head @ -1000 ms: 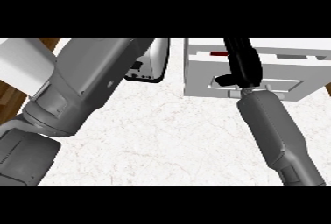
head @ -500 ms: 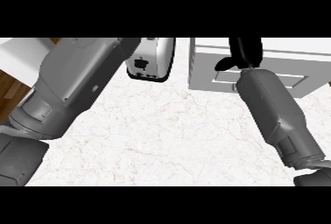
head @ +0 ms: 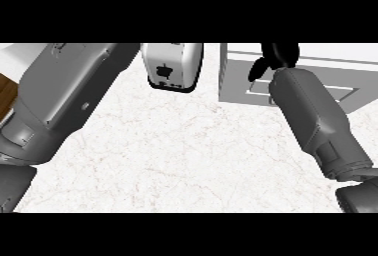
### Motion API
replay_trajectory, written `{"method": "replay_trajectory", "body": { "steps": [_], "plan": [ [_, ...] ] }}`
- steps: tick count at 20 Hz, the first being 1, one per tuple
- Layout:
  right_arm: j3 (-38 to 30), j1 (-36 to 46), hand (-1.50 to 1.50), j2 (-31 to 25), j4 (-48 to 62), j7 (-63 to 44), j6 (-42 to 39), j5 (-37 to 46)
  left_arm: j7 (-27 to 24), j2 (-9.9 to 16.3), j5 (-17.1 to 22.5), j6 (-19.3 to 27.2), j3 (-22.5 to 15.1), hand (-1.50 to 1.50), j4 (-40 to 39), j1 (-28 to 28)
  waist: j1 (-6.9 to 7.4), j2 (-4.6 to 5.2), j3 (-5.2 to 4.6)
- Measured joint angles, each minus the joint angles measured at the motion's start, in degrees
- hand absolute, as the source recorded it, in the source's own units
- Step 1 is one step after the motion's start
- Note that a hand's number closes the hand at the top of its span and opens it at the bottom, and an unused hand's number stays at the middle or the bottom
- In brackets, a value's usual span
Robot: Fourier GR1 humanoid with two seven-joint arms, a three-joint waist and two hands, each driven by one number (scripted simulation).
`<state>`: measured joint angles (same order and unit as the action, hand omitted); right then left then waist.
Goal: Pick up the can, place it into the drawer and close the drawer
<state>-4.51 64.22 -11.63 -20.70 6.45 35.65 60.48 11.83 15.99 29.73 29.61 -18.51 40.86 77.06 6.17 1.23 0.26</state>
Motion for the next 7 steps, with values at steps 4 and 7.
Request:
{"method": "replay_trajectory", "body": {
  "steps": [4,7],
  "plan": [
    [-2.22,0.89,-1.50,0.38,0.78,4.20,-0.98,-2.70,0.73,1.51,0.26,-0.41,0.29,-1.50,2.87,-2.51,-0.29,0.36,0.21],
    [-3.41,1.40,-1.50,0.40,1.64,6.38,-1.12,-3.66,1.67,2.28,0.08,-0.64,-0.21,-1.50,5.43,-4.13,-0.28,0.42,0.24]
  ]
}}
